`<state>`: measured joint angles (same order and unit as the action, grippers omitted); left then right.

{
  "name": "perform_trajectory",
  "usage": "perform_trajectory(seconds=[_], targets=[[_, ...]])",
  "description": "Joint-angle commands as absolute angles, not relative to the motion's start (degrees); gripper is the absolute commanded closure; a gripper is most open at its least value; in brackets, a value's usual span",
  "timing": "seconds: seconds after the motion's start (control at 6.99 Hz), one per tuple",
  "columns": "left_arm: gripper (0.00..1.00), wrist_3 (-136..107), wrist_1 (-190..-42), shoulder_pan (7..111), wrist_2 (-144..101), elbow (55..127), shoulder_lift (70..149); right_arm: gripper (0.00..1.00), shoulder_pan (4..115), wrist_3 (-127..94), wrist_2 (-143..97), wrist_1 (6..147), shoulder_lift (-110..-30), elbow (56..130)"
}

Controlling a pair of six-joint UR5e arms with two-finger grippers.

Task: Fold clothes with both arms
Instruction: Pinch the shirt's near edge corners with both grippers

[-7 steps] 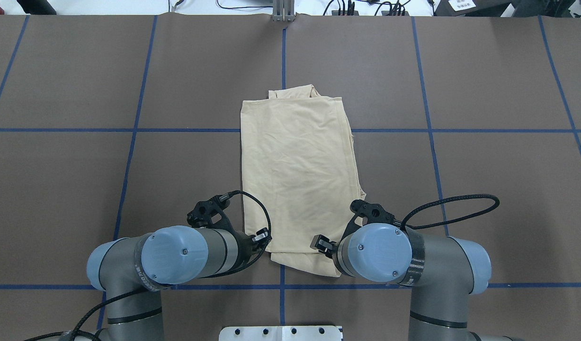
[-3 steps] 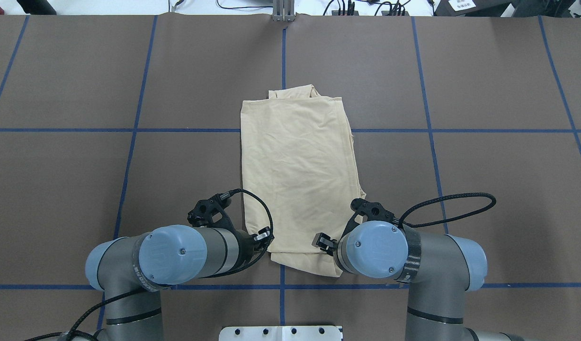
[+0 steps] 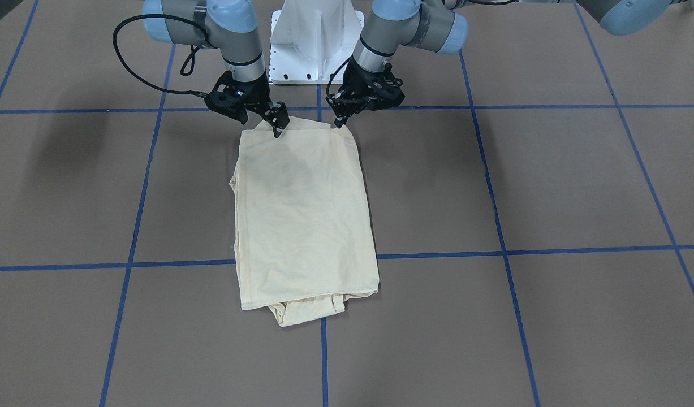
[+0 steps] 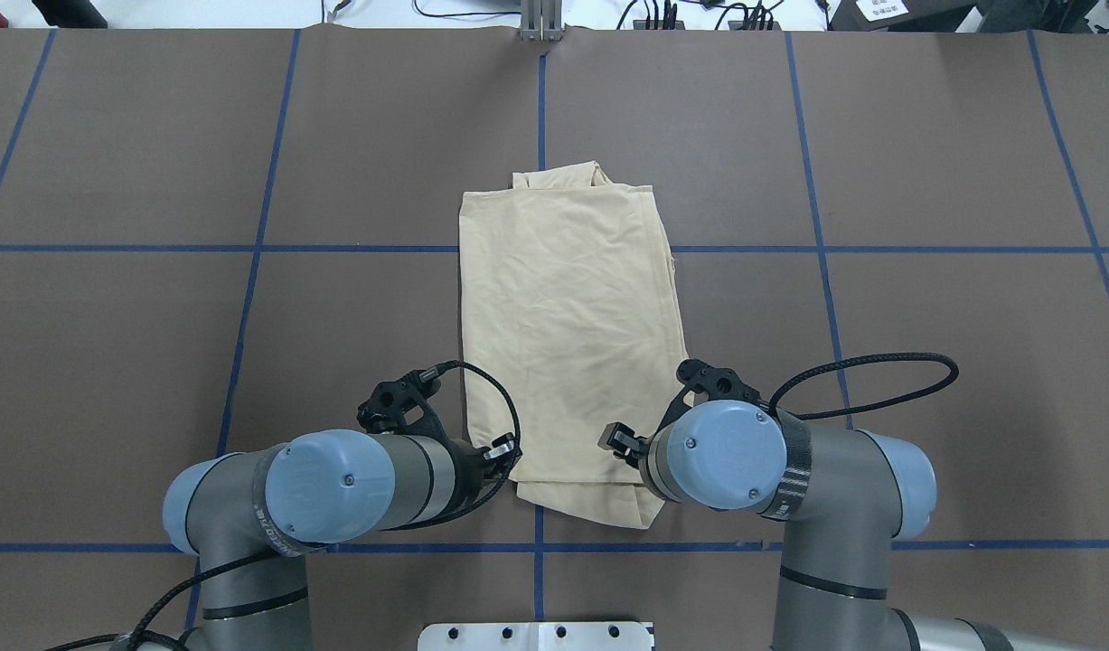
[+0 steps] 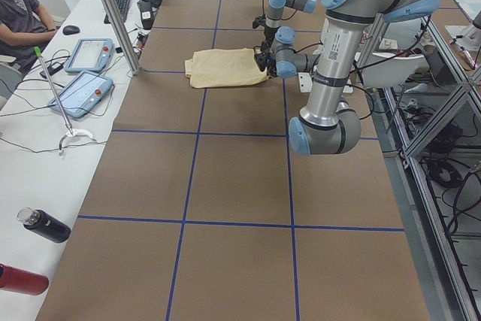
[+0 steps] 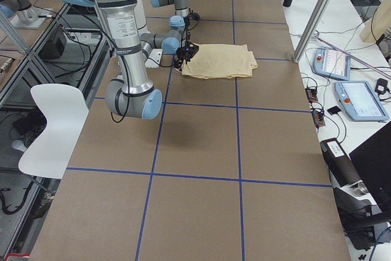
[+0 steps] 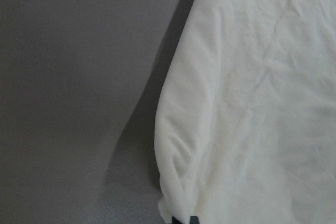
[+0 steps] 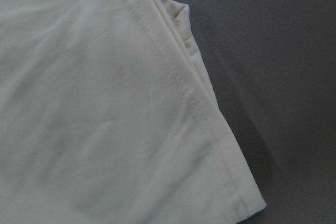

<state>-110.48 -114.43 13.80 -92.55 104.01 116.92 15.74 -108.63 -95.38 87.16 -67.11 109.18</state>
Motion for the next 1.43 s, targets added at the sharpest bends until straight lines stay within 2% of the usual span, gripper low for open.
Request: perform_trajectory(seconds=[0.0, 0.86, 1.29], targets=[[1.0, -110.5, -114.4, 13.8, -92.5, 104.0, 117.0, 0.0, 15.6, -109.0, -95.4, 87.2, -67.1, 107.6], [1.0, -110.3, -114.4, 13.8, -92.5, 104.0, 117.0, 0.01, 14.4, -108.9, -95.5, 87.7, -67.1, 107.0], [1.0, -110.2, -114.4, 13.8, -92.5, 104.0, 117.0, 0.05, 14.1, -109.0, -95.5, 87.7, -67.1, 106.9]])
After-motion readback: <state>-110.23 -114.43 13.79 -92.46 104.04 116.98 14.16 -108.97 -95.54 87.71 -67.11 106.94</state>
